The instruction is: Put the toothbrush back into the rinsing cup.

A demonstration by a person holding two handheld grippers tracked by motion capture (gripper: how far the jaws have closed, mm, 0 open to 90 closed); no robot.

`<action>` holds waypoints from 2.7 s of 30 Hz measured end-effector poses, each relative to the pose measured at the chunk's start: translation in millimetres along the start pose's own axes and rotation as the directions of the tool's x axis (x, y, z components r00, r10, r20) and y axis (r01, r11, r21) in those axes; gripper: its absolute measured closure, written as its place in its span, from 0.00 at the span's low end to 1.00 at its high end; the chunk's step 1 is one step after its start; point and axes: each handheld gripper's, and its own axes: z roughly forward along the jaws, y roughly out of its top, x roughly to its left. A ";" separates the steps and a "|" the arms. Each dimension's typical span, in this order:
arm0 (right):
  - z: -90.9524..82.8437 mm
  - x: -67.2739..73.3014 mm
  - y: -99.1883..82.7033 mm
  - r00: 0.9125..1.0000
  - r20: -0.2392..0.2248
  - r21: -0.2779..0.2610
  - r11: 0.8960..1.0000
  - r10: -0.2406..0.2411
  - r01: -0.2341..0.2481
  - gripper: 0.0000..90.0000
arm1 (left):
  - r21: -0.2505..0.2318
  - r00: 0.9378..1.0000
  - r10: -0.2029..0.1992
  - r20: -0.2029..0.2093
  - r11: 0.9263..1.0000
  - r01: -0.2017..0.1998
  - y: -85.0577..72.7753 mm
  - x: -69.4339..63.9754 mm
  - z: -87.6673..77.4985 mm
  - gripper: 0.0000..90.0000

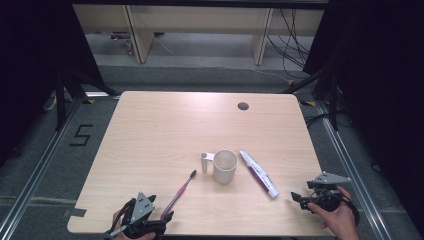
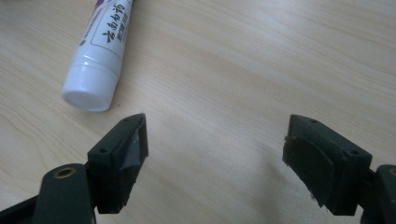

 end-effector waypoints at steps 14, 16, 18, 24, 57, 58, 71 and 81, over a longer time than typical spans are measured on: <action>3.4 0.4 -1.0 1.000 0.000 0.015 1.000 -0.023 0.023 0.25 | -0.024 1.000 -0.005 0.009 1.000 0.005 1.4 -1.4 -2.5 0.29; 3.4 1.2 -0.4 1.000 -0.005 0.014 1.000 -0.012 0.012 0.25 | -0.022 1.000 0.001 0.012 1.000 0.000 1.5 -1.6 -2.4 0.34; 4.5 -1.7 -0.1 0.999 -0.005 0.001 0.999 -0.044 0.044 0.26 | -0.031 1.000 0.007 0.017 0.999 -0.006 1.9 -1.7 -3.3 0.37; 5.2 -0.9 -1.1 0.999 0.009 0.012 0.999 -0.048 0.048 0.26 | -0.045 0.996 0.079 0.037 0.996 -0.077 2.3 -3.9 -7.3 0.67; 6.1 2.3 -0.7 0.999 -0.018 0.033 0.999 -0.042 0.043 0.27 | 0.177 0.996 0.078 0.053 0.980 -0.086 42.7 -0.7 27.3 0.63; 6.1 2.3 -0.7 0.999 -0.018 0.033 0.999 -0.042 0.043 0.27 | 0.177 0.996 0.078 0.053 0.980 -0.086 42.7 -0.7 27.3 0.62; 7.8 2.3 -1.5 0.999 -0.033 0.035 0.999 -0.038 0.039 0.27 | 0.316 0.995 0.051 0.083 0.946 -0.075 62.4 1.1 47.1 0.41; 7.9 -1.0 -1.1 0.997 -0.045 0.036 0.997 -0.061 0.063 0.27 | 0.361 0.993 0.078 0.091 0.927 -0.106 72.1 5.9 53.9 0.59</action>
